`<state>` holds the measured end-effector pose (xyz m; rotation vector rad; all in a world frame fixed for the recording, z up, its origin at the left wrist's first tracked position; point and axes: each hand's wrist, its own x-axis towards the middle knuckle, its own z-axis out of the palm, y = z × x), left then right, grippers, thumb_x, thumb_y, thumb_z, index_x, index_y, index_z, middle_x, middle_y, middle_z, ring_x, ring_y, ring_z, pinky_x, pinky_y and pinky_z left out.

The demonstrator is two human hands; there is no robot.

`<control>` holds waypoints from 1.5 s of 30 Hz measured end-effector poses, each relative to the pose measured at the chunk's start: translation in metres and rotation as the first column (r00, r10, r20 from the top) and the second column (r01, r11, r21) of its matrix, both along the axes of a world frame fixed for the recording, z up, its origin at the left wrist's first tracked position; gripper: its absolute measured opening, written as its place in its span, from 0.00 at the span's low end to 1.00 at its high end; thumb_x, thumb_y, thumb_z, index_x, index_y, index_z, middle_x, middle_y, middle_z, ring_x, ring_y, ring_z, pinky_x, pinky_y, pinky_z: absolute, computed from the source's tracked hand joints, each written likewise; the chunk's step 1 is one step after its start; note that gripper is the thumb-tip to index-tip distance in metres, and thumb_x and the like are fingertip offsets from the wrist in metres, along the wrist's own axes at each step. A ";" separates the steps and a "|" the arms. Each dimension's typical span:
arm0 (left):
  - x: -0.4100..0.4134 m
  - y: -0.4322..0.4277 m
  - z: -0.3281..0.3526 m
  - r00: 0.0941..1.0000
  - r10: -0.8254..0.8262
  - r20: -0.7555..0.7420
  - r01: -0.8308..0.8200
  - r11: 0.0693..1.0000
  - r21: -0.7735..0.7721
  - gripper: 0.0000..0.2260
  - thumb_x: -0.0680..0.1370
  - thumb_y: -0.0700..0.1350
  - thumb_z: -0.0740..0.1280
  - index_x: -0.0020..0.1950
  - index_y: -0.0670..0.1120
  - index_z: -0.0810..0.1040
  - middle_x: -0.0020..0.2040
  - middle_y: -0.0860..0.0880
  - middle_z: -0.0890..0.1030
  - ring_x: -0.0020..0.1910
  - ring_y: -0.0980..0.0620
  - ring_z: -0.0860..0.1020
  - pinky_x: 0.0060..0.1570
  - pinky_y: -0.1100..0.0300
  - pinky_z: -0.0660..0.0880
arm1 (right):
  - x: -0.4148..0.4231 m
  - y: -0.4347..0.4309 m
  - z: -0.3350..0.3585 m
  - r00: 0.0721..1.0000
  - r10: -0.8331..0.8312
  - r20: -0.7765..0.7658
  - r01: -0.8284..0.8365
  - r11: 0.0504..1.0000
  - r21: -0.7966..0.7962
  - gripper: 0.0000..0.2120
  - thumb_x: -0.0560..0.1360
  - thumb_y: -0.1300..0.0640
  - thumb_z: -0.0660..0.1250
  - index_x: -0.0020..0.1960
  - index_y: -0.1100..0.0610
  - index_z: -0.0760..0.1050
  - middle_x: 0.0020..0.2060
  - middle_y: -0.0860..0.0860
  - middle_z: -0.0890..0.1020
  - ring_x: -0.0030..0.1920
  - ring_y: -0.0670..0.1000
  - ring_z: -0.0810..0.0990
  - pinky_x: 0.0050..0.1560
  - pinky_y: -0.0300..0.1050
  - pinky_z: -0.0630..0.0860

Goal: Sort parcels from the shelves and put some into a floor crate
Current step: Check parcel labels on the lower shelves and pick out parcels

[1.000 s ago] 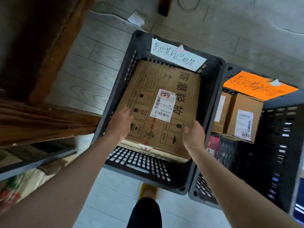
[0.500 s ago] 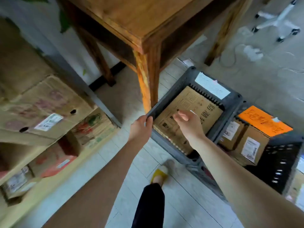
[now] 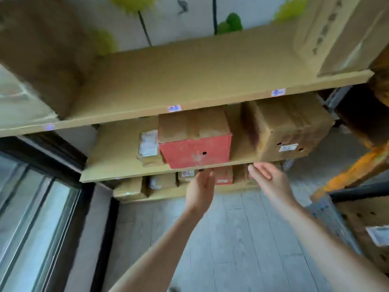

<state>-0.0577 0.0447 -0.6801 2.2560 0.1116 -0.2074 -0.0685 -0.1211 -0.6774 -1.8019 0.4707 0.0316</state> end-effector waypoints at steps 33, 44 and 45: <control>0.204 0.281 -0.163 0.972 0.089 -0.219 -0.136 0.968 -0.211 0.23 0.81 0.49 0.56 0.75 0.44 0.58 0.71 0.44 0.69 0.70 0.48 0.67 0.64 0.61 0.64 | 0.213 0.336 -0.170 0.964 -0.164 -0.211 0.159 0.986 -0.040 0.22 0.79 0.51 0.59 0.71 0.57 0.66 0.69 0.54 0.71 0.68 0.55 0.69 0.68 0.47 0.66; 0.144 0.303 -0.176 0.990 0.134 -0.046 -0.140 0.884 -0.446 0.21 0.80 0.41 0.58 0.72 0.50 0.61 0.69 0.47 0.72 0.69 0.54 0.69 0.68 0.61 0.65 | 0.156 0.353 -0.174 0.970 -0.241 0.024 0.226 0.936 0.272 0.17 0.77 0.64 0.62 0.65 0.64 0.70 0.34 0.40 0.70 0.35 0.34 0.74 0.43 0.23 0.69; 0.145 0.304 -0.175 0.990 0.138 -0.032 -0.139 0.894 -0.427 0.21 0.80 0.41 0.58 0.73 0.49 0.61 0.69 0.45 0.73 0.68 0.51 0.70 0.67 0.60 0.66 | 0.156 0.355 -0.173 0.970 -0.240 0.023 0.225 0.934 0.279 0.17 0.77 0.63 0.62 0.66 0.63 0.69 0.36 0.40 0.71 0.37 0.35 0.74 0.45 0.23 0.70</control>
